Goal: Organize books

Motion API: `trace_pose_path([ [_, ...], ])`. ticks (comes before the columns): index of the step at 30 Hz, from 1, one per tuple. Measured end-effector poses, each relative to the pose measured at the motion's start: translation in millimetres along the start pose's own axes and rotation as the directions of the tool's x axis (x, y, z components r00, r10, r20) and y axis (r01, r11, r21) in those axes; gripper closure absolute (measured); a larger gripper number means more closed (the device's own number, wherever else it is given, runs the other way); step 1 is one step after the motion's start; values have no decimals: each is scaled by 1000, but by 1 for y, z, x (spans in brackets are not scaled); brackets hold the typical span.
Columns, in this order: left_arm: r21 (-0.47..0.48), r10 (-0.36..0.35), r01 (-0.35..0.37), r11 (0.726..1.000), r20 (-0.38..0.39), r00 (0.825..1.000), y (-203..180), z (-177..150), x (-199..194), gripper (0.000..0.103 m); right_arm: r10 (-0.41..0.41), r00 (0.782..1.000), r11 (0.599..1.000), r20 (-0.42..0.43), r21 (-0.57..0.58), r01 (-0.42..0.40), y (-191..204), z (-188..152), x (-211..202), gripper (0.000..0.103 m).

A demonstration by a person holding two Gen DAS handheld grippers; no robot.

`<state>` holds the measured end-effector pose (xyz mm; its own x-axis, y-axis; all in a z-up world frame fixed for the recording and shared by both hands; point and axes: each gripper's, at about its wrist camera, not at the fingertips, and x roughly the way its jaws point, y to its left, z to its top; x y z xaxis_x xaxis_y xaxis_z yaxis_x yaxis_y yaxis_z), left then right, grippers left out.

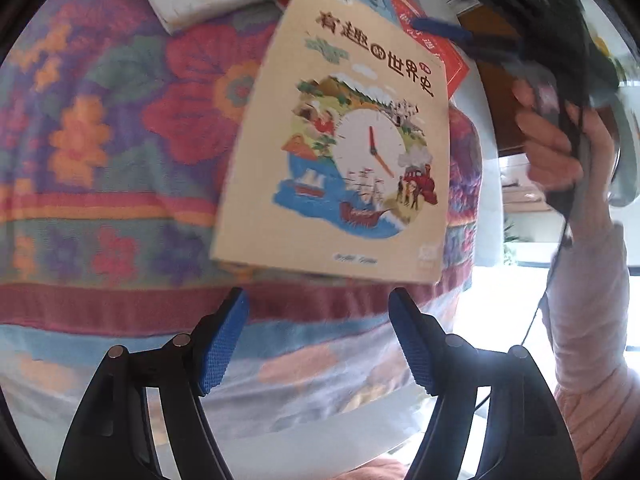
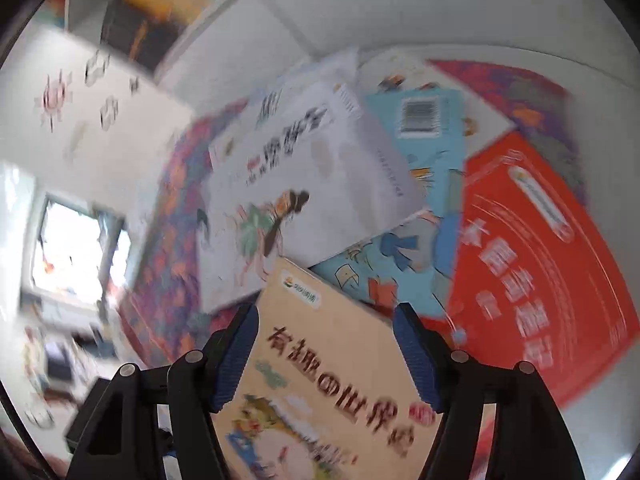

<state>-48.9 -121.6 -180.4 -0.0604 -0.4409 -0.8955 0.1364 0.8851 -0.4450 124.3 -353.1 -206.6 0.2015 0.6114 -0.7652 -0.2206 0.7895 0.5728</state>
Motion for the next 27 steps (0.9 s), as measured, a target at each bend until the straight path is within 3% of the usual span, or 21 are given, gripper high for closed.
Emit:
trace_pose_path([
  [4,27,46,-48,998,61,997,11,19,-17,33,-79,993,995,84,69,73,-1,-54,-34,34],
  [7,45,25,-28,999,61,998,17,40,-10,33,-142,985,979,99,159,125,-7,-101,-47,35],
  [12,67,-35,30,997,65,997,14,69,0,38,-66,993,954,101,298,33,-19,-169,-49,43],
  [14,66,-32,28,997,64,997,12,78,4,43,0,996,946,85,324,-27,-22,-182,-41,47],
  [16,64,-41,38,997,52,998,7,89,13,49,13,997,943,79,331,-39,-23,-186,-33,47],
  [21,43,-89,86,995,54,995,9,106,21,49,82,987,931,137,342,-125,-35,-173,-30,50],
  [23,30,-102,100,995,66,993,9,110,23,49,120,979,918,166,356,-173,-43,-165,-24,56],
  [25,18,-102,101,995,70,992,11,111,22,49,132,972,901,196,385,-200,-51,-162,-20,74],
  [27,11,-96,95,995,73,993,11,105,21,49,129,970,876,207,434,-209,-61,-166,-20,82],
])
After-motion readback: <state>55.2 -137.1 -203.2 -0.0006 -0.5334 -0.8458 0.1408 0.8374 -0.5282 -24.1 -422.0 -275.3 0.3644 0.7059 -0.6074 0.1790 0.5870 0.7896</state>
